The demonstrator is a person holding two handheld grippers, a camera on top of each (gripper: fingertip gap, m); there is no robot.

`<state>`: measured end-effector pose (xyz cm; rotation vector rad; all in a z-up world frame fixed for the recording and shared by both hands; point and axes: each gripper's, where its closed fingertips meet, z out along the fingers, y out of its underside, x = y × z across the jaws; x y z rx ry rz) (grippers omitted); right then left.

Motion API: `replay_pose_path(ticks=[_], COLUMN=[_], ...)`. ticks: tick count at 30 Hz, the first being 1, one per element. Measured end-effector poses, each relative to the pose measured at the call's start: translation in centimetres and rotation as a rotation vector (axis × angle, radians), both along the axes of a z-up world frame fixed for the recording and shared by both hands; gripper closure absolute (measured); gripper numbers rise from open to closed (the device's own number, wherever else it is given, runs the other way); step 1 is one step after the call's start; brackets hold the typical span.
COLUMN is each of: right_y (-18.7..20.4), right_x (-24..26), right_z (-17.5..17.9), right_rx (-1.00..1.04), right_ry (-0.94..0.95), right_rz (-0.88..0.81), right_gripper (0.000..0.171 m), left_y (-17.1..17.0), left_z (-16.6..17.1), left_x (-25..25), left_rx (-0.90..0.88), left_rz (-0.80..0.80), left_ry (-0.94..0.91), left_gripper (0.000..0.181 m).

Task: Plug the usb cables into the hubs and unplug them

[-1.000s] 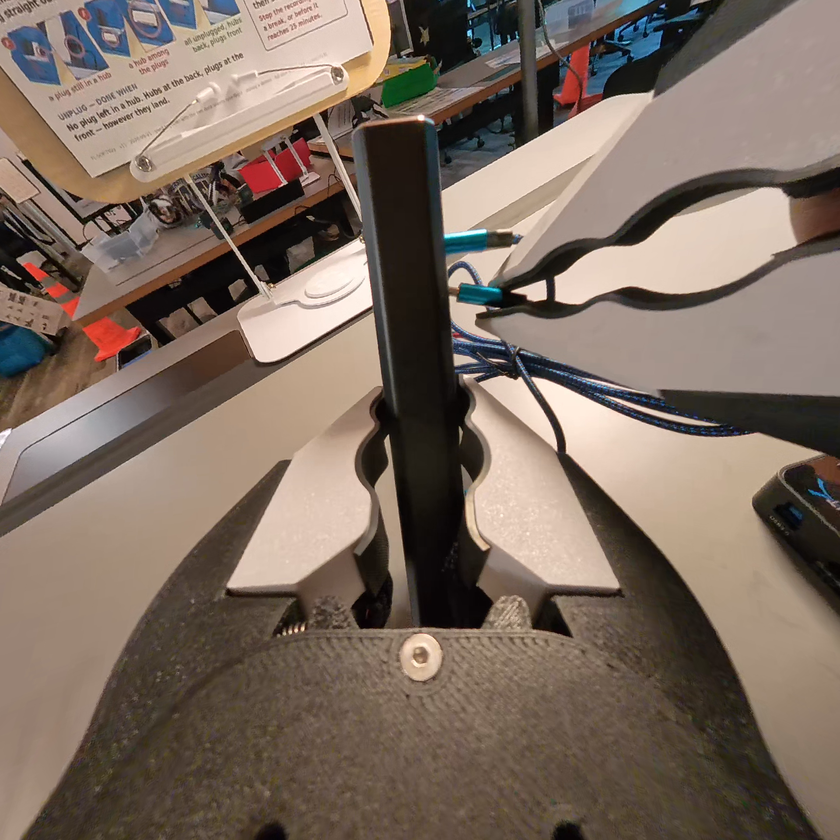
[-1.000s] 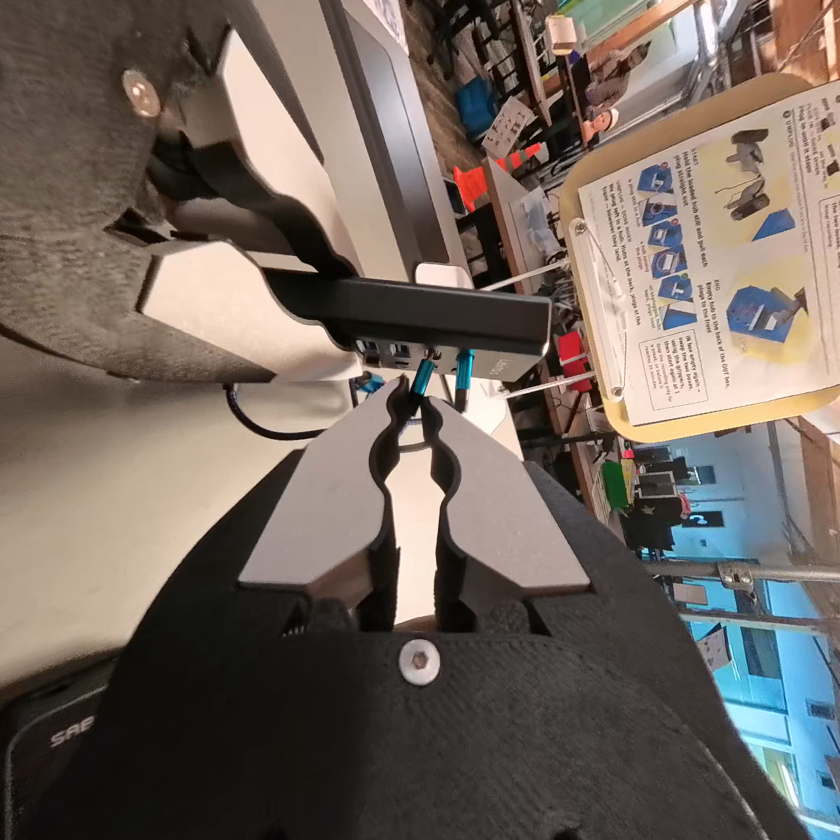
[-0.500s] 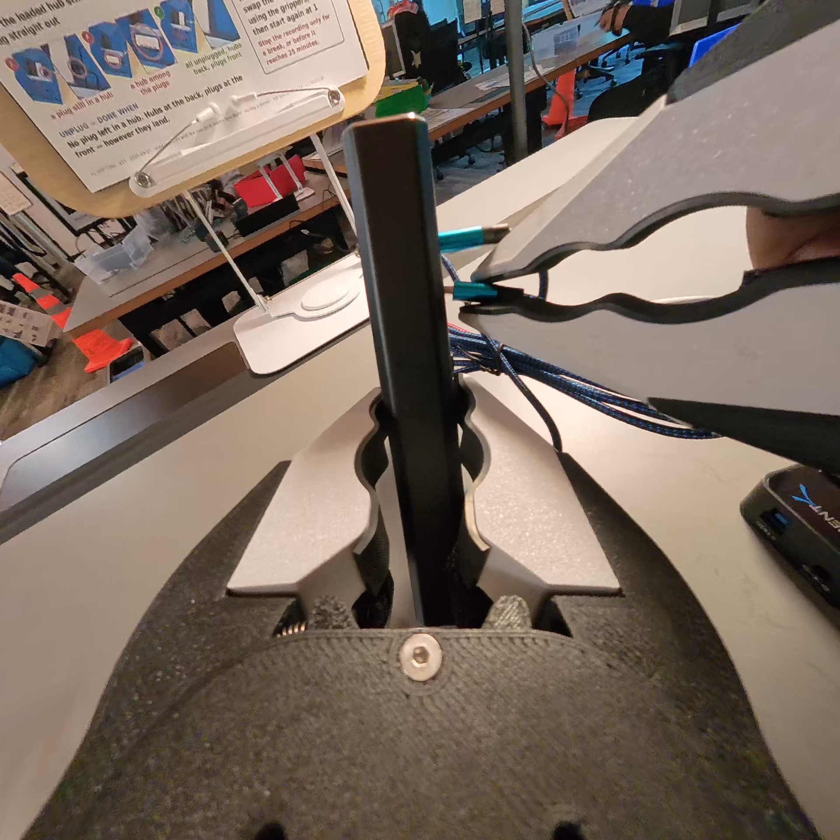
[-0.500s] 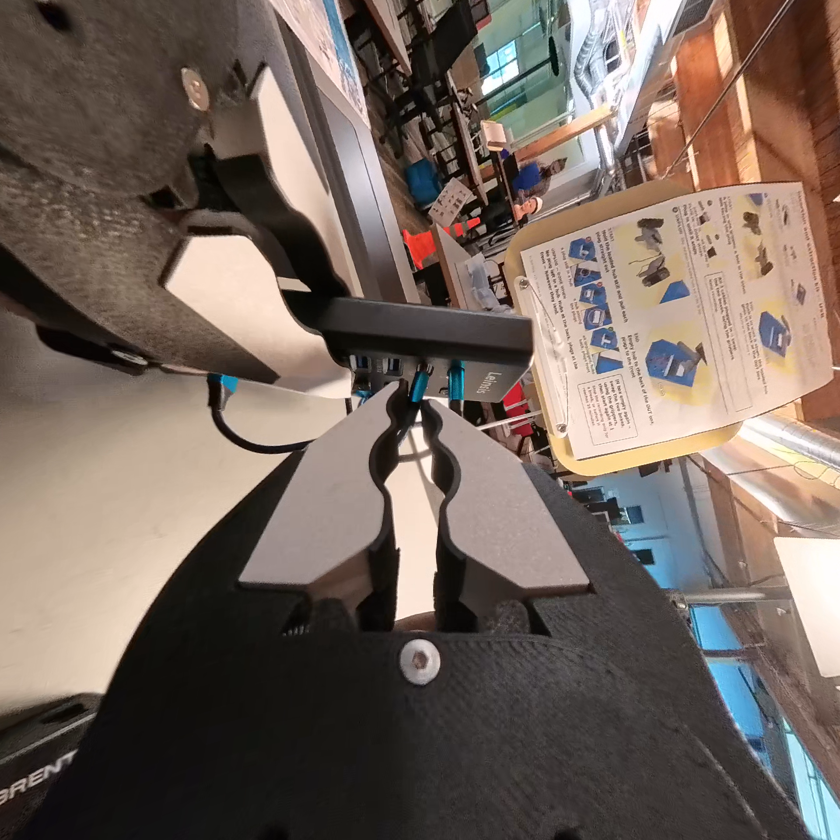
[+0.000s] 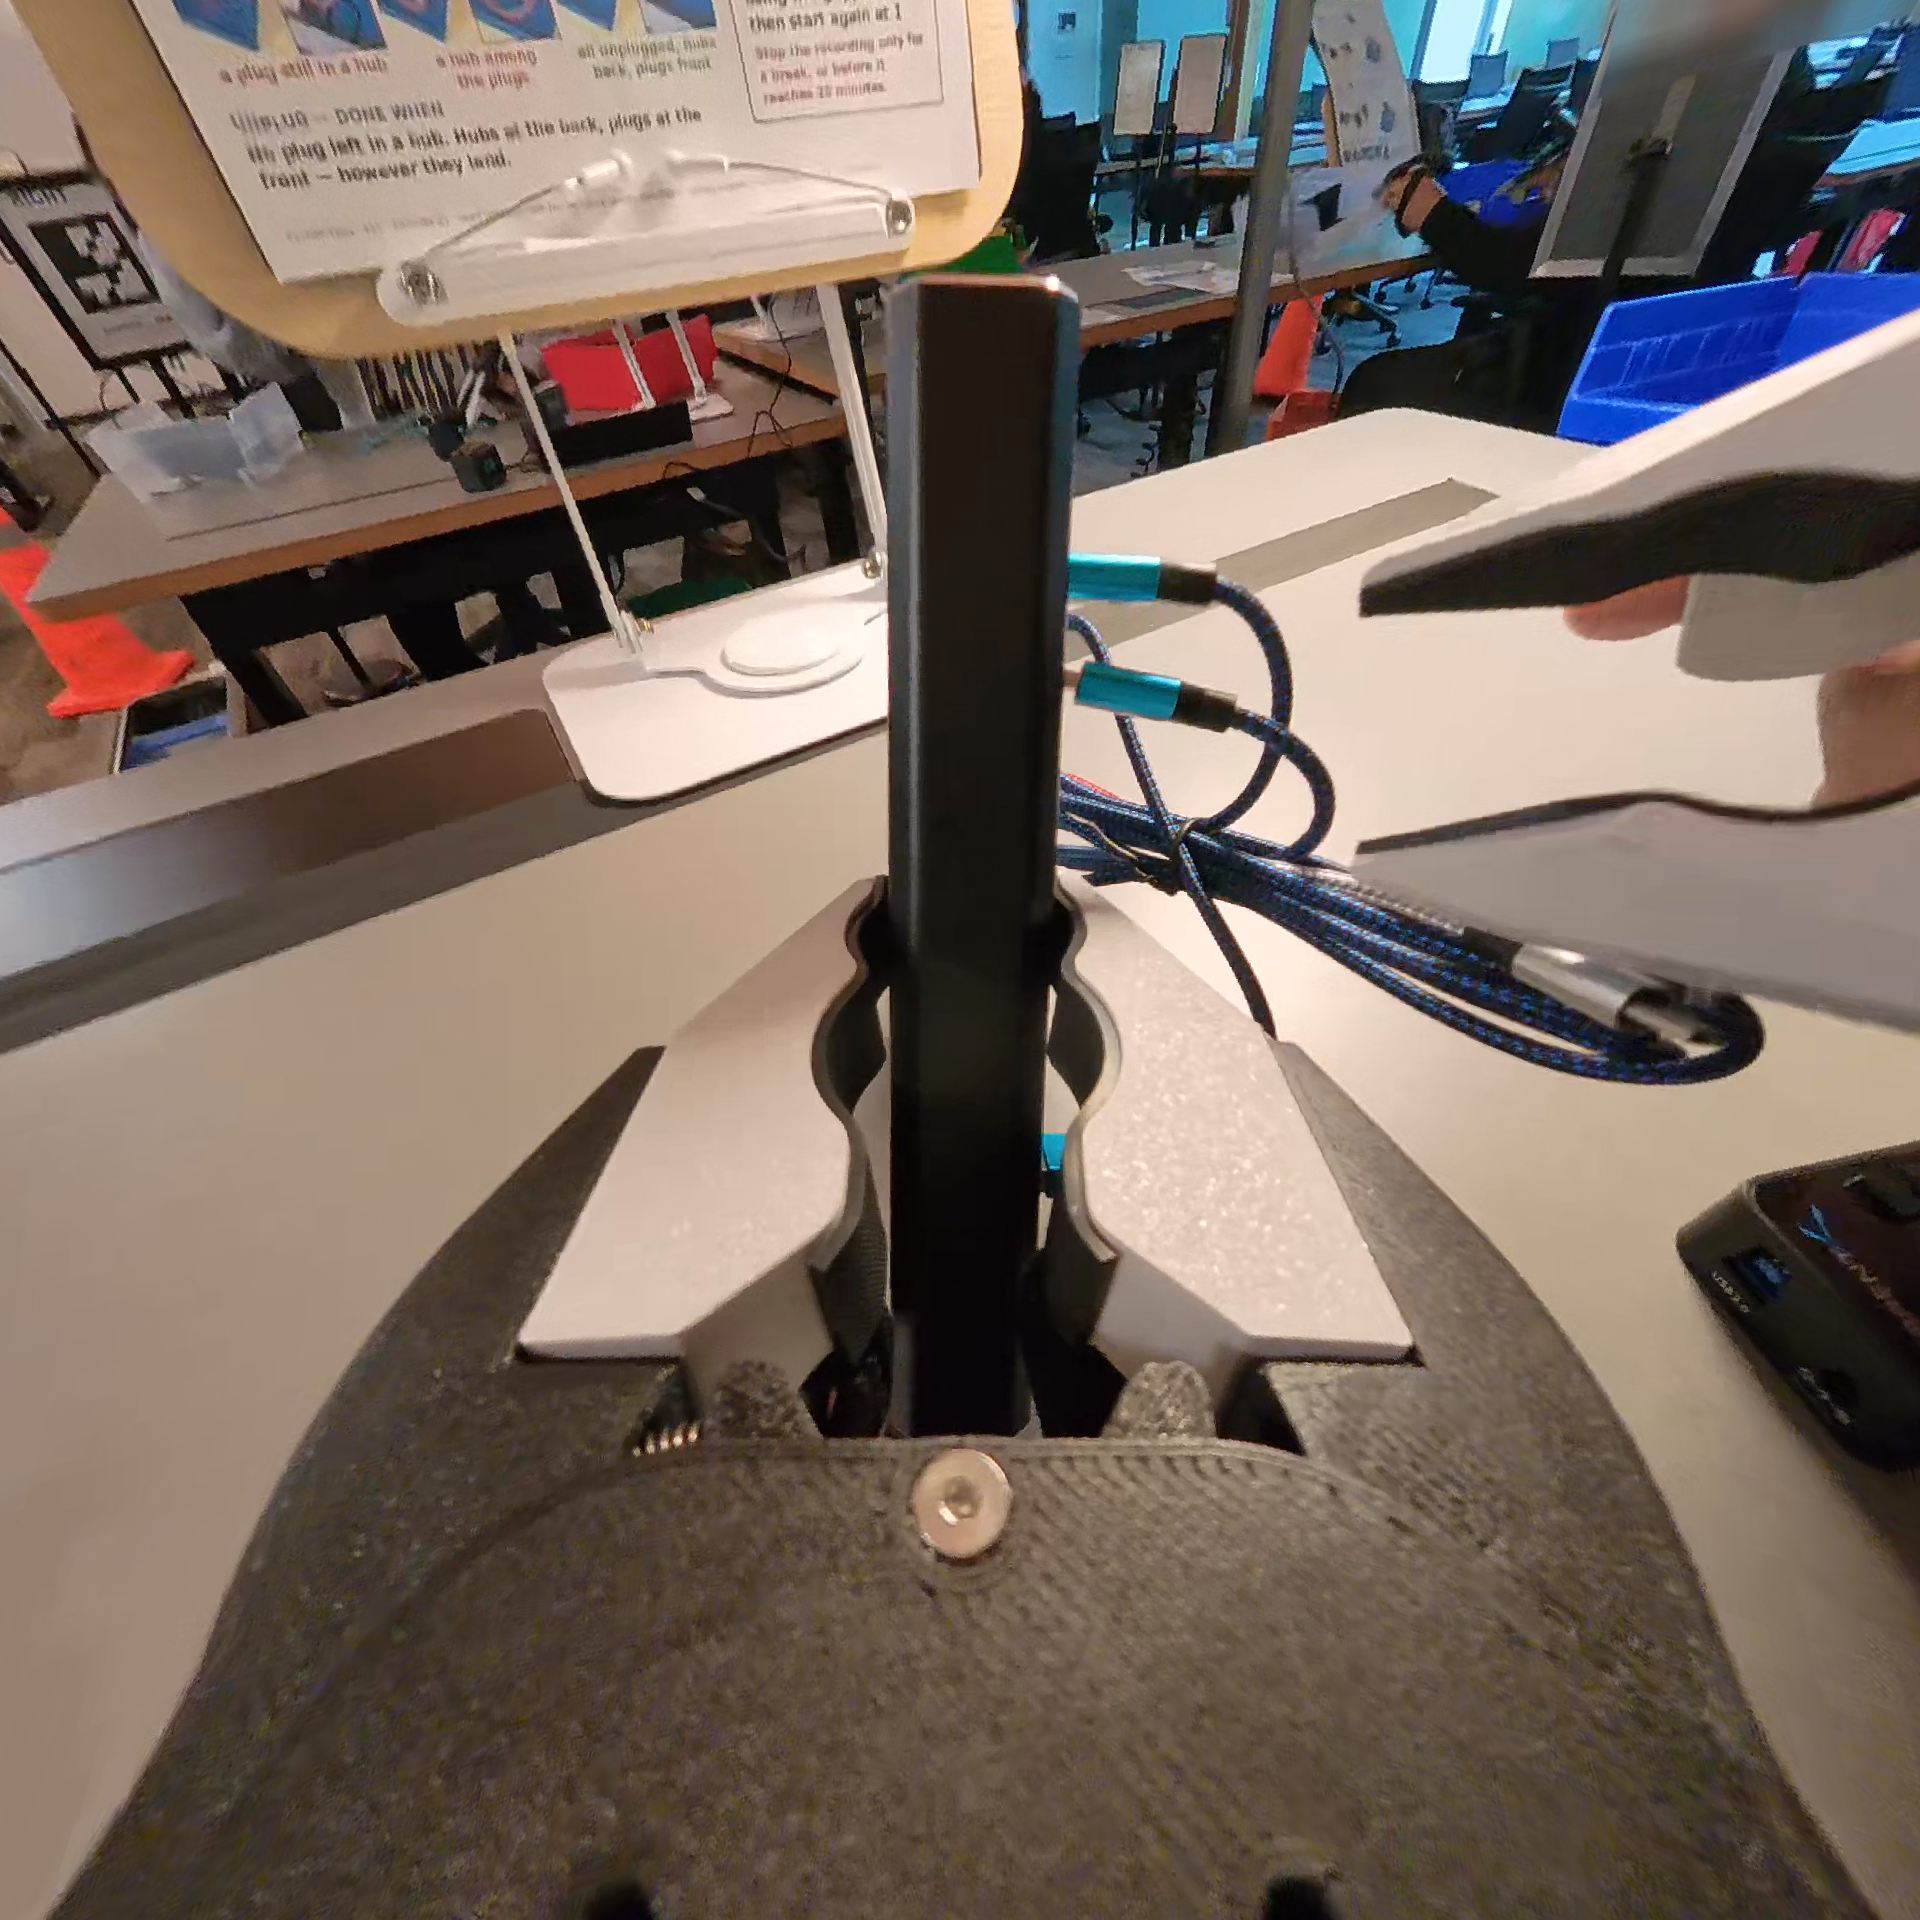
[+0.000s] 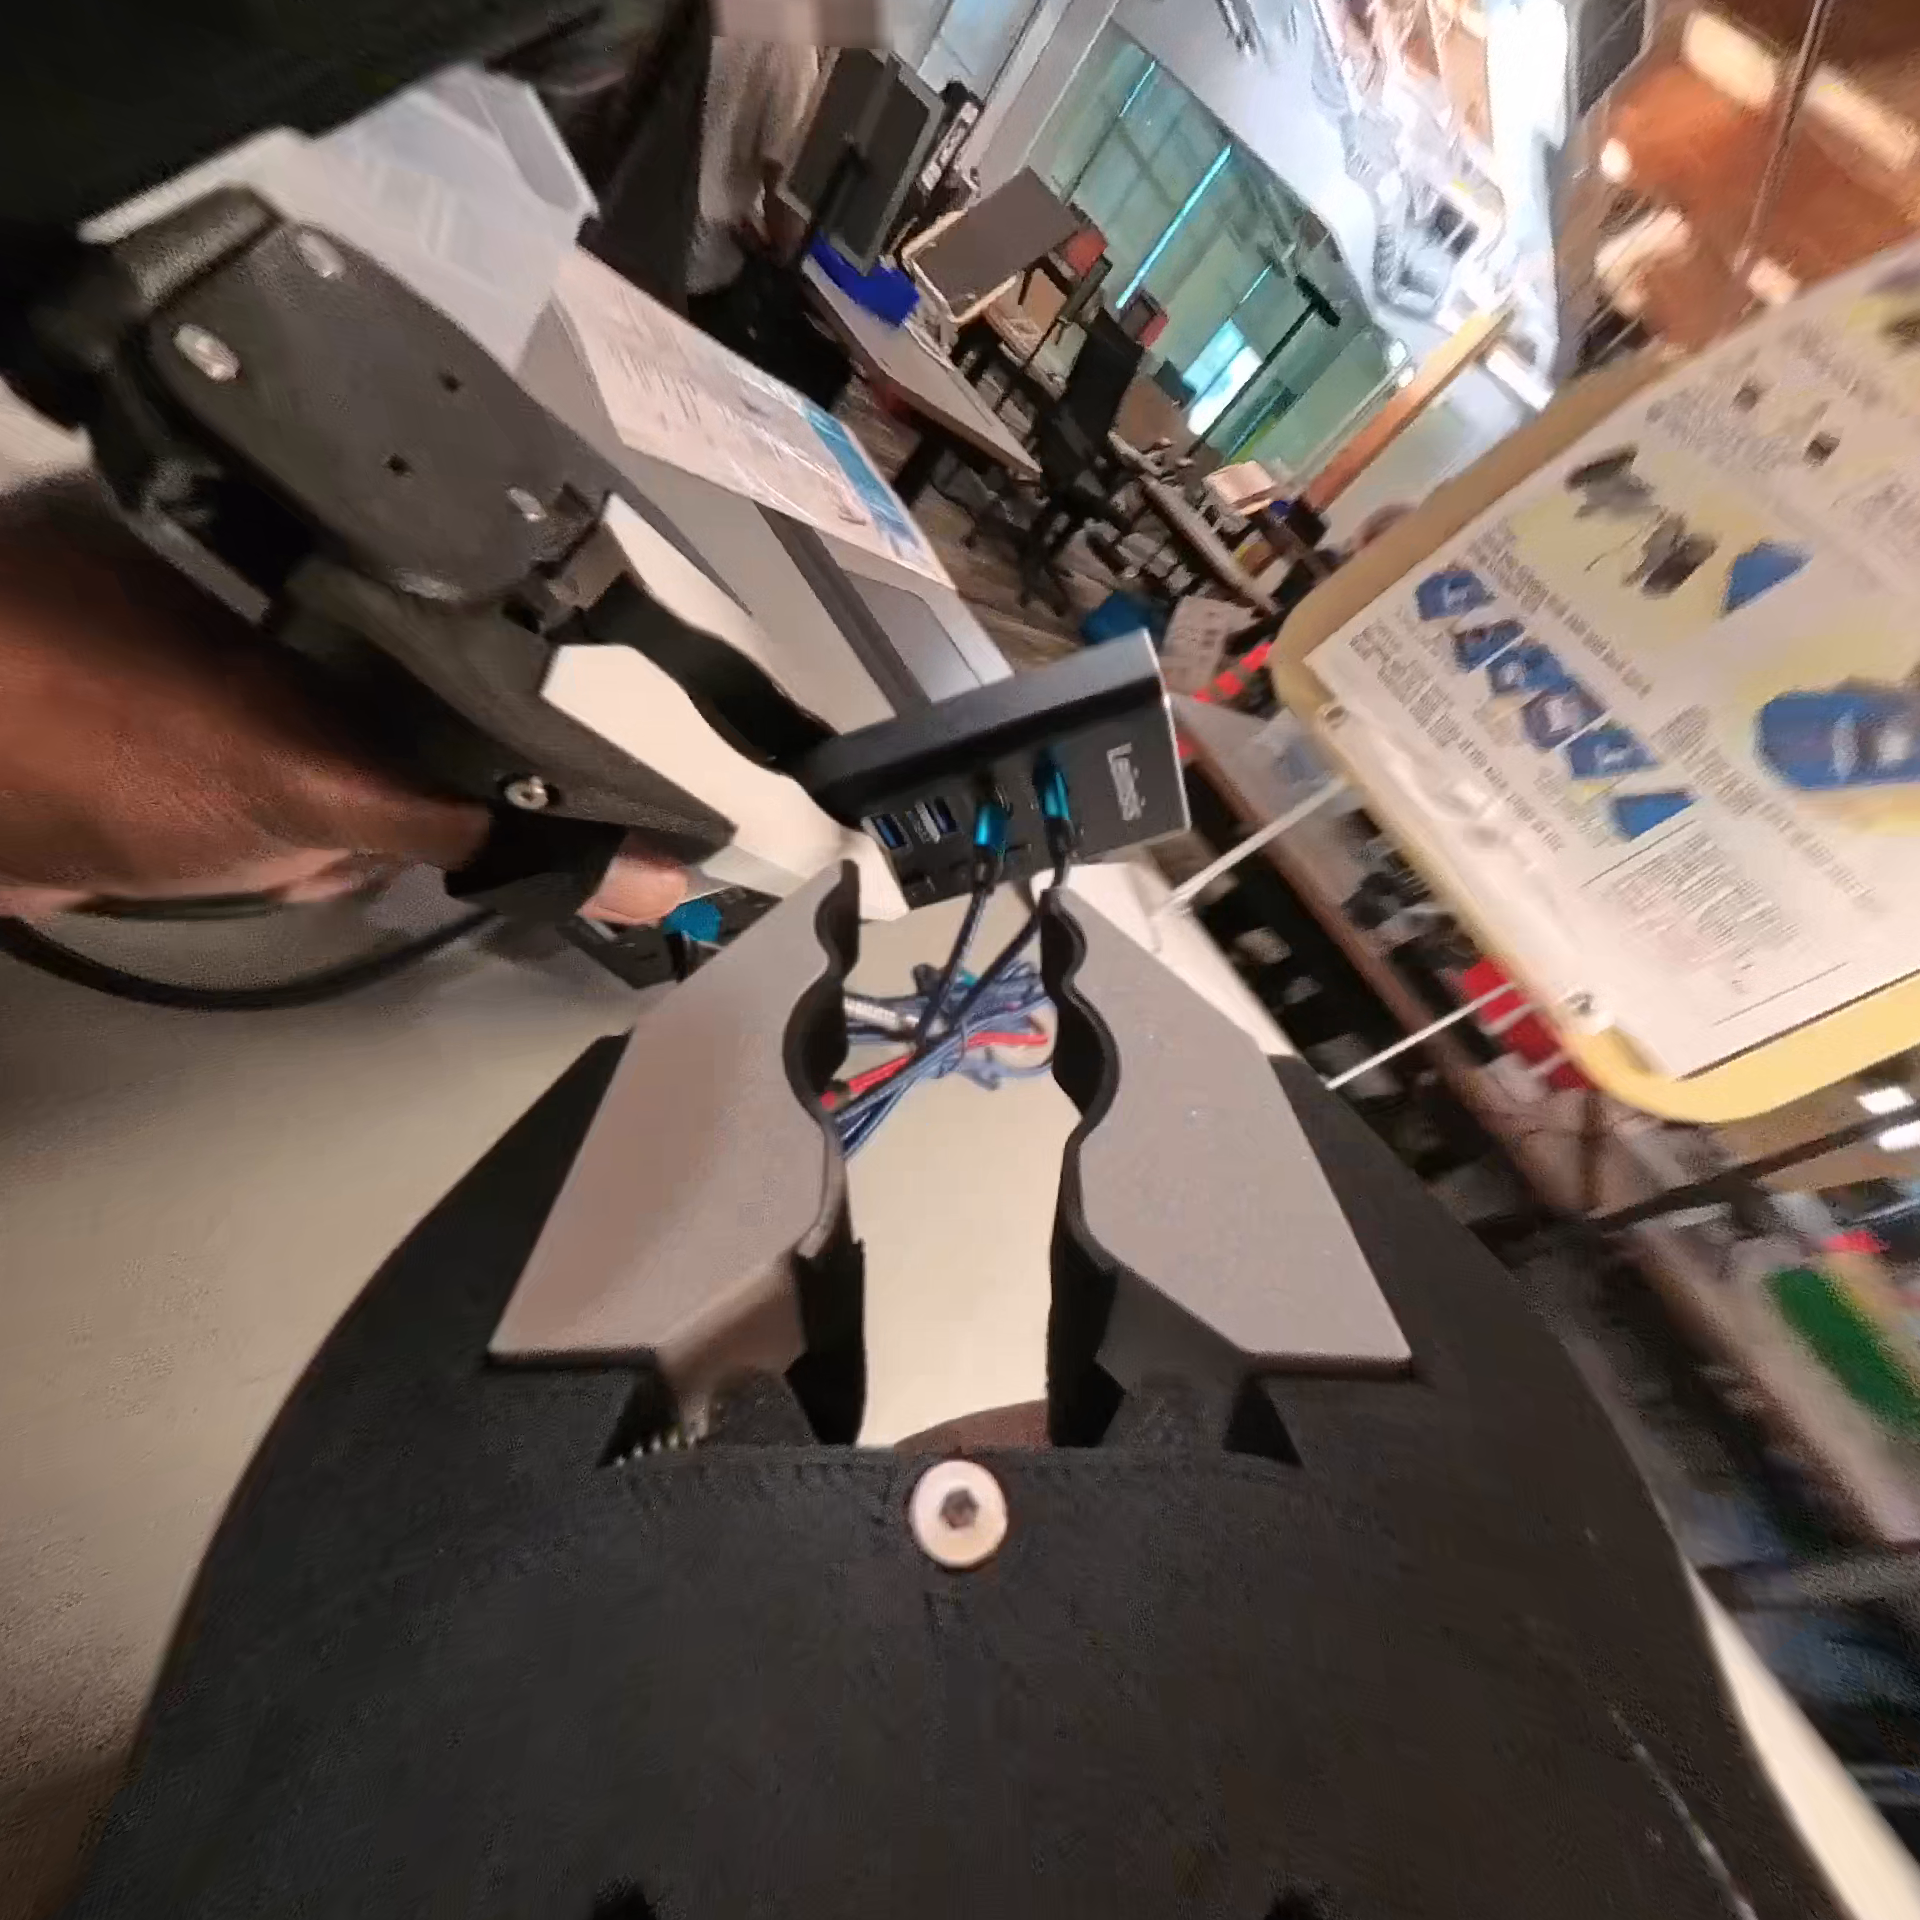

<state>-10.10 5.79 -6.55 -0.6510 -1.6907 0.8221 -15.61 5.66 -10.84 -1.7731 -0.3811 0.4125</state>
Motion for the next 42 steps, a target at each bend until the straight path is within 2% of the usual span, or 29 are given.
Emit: replay_pose_path(ticks=[1, 3, 4, 8, 11, 18, 22, 42], right_y=[0.4, 0.9, 1.0, 1.3, 1.6, 1.7, 1.8, 1.6], right_x=[0.1, 0.5, 0.7, 1.0, 0.9, 0.9, 1.1, 1.7], right_z=[-0.1, -0.2, -0.2, 0.0, -0.4, -0.6, -0.2, 0.1], right_rx=[-0.083, -0.269, -0.348, -0.516, -0.519, -0.530, -0.561, -0.596], right_ry=[-0.035, -0.108, -0.134, -0.164, -0.169, -0.183, -0.171, -0.168], right_rz=[0.009, 0.055, 0.087, 0.138, 0.119, 0.114, 0.143, 0.226], right_gripper=[0.131, 0.123, 0.124, 0.144, 0.153, 0.158, 0.168, 0.170], left_y=[0.0, 0.2, 0.4, 1.1, 1.3, 1.3, 1.7, 1.9], left_z=[0.3, 0.8, 1.0, 1.2, 1.4, 1.4, 1.1, 1.4], left_x=[0.1, 0.6, 0.9, 2.3, 2.7, 2.9, 3.6, 4.1], left_rx=[0.003, 0.004, 0.004, -0.018, -0.016, -0.010, -0.032, -0.085], left_rz=[-0.008, -0.024, -0.037, -0.081, -0.089, -0.096, -0.142, -0.123], left_ry=[0.023, 0.066, 0.087, 0.154, 0.175, 0.184, 0.200, 0.311], left_gripper=[0.153, 0.153, 0.153, 0.152, 0.152, 0.152, 0.151, 0.151])
